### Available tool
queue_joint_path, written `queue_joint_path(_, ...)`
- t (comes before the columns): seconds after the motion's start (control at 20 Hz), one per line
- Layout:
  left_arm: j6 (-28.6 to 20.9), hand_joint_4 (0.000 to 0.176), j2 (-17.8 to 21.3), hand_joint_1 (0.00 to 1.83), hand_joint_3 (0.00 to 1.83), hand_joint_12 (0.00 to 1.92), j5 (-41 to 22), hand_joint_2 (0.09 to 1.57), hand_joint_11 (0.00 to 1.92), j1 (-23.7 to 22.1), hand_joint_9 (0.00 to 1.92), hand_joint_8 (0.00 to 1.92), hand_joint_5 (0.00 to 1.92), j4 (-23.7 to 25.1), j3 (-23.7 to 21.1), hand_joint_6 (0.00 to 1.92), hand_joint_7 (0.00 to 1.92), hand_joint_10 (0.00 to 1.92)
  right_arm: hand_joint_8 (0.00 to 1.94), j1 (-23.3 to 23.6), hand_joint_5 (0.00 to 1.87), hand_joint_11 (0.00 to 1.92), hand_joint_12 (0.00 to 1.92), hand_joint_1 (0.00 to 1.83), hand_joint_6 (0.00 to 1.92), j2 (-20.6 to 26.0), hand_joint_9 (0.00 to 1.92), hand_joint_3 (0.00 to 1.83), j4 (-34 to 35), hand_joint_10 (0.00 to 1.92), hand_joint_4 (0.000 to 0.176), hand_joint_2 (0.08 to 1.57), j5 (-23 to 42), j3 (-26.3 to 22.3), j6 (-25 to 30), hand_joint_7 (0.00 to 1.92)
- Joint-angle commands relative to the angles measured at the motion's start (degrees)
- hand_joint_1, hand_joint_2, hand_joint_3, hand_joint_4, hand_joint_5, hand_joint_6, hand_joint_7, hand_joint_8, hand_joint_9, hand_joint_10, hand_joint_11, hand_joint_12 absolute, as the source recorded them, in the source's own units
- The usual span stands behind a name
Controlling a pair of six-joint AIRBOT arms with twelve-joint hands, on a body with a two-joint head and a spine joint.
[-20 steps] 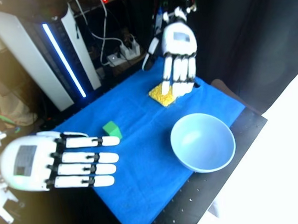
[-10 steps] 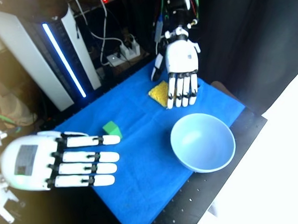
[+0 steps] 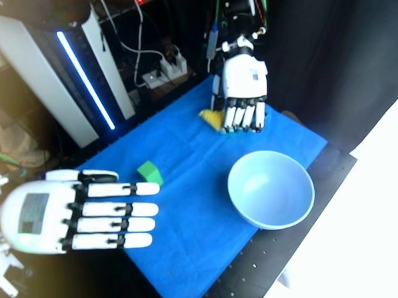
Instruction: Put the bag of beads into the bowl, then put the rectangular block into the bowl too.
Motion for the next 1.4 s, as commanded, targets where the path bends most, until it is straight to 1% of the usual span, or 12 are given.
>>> queue_joint_path(0.0,0.1,0.0,0.9,1.25,0.0,1.78,-7.3,1.13,0.18,-1.9,0.57,1.1,0.95,-0.5,-0.2,0.99,0.95,1.47,0.0,0.9,0.23,0.01,0.0,0.43,0.0,0.1,0.0,0.01,2.2,0.0,0.094,1.25,6.6,0.3,0.1,0.05)
queue_joint_path(0.15,0.1,0.0,2.3,1.27,0.0,1.82,-10.0,1.09,0.44,-8.7,0.71,0.98,1.04,2.1,-0.4,0.85,1.03,1.41,0.0,0.9,0.23,0.01,0.01,0.43,0.0,0.0,0.0,0.01,2.2,0.0,0.118,1.24,6.6,0.4,0.1,0.05)
queue_joint_path(0.25,0.5,0.0,2.1,1.27,0.0,1.84,-11.2,1.11,0.64,-14.7,0.79,1.28,1.11,3.6,0.7,0.51,0.95,1.46,0.01,0.9,0.22,0.01,0.01,0.36,0.0,-0.3,0.01,0.01,2.2,0.0,0.094,1.26,6.6,0.7,0.1,0.08)
queue_joint_path(0.35,3.7,0.0,0.8,1.28,0.0,1.67,-11.0,1.09,0.83,-19.9,0.98,1.16,1.1,2.9,2.4,0.52,1.03,1.22,0.0,0.9,0.2,0.0,0.0,0.35,0.0,-0.7,0.0,0.01,2.2,0.0,0.095,1.26,6.6,1.2,0.1,0.07)
queue_joint_path(0.45,7.7,0.0,-1.8,1.29,0.0,1.6,-9.5,1.06,0.6,-23.6,0.95,1.01,1.15,0.1,5.0,0.46,1.1,0.93,0.0,0.9,0.22,0.01,0.0,0.41,0.01,-1.0,0.0,0.0,2.1,0.0,0.084,1.26,6.6,1.5,0.1,0.08)
queue_joint_path(0.65,9.1,0.0,-12.4,1.26,0.0,1.6,-7.1,1.06,1.0,-25.3,1.07,0.88,1.08,-5.7,15.6,0.7,1.12,1.14,0.0,0.9,0.22,0.01,0.0,0.37,0.0,-2.4,0.0,0.0,1.6,0.0,0.1,1.24,6.6,2.9,0.1,0.08)
queue_joint_path(0.8,9.2,0.037,-19.4,1.23,0.0,1.13,-2.6,1.09,0.65,-25.2,1.04,0.9,1.05,-7.7,22.8,0.86,1.04,0.33,0.0,1.3,0.23,0.02,0.01,0.38,0.01,-3.0,0.01,0.0,1.0,0.0,0.073,1.24,6.6,3.6,0.1,0.08)
queue_joint_path(0.85,9.2,0.0,-21.5,1.25,0.0,1.18,-1.2,1.1,0.7,-24.9,1.12,0.91,0.93,-8.8,25.0,0.94,1.1,0.24,0.0,1.4,0.24,0.04,0.02,0.42,0.01,-3.1,0.01,0.0,0.8,0.0,0.058,1.25,6.6,3.7,0.1,0.09)
queue_joint_path(0.95,9.2,0.0,-23.0,1.0,0.0,1.15,0.5,0.99,0.41,-24.7,0.9,0.12,0.71,-9.1,27.0,0.09,0.84,0.05,0.0,1.7,0.22,0.03,0.02,0.43,0.0,-3.1,0.01,0.01,0.5,0.0,0.055,1.26,6.6,3.8,0.1,0.08)
queue_joint_path(1.0,9.2,0.039,-22.8,0.94,0.0,1.21,1.0,0.95,0.12,-24.3,0.68,0.02,0.57,-9.1,27.0,0.02,0.67,0.01,0.0,1.9,0.22,0.05,0.03,0.43,0.0,-3.1,0.01,0.01,0.3,0.0,0.061,1.27,6.6,3.8,0.1,0.08)
queue_joint_path(1.1,9.2,0.063,-21.4,0.91,0.0,1.11,1.1,0.93,0.0,-23.6,0.57,0.0,0.5,-9.2,26.0,0.0,0.58,0.0,0.0,1.9,0.21,0.07,0.04,0.41,0.0,-3.1,0.01,0.0,0.1,0.0,0.06,1.25,6.6,3.7,0.1,0.06)
queue_joint_path(1.35,9.4,0.063,-14.6,0.85,0.0,1.17,-3.2,0.95,0.0,-21.1,0.59,0.0,0.48,-9.2,18.9,0.0,0.56,0.0,0.0,2.0,0.19,0.01,0.03,0.43,0.0,-2.8,0.0,0.0,-1.1,0.0,0.097,1.23,8.4,1.5,0.1,0.04)
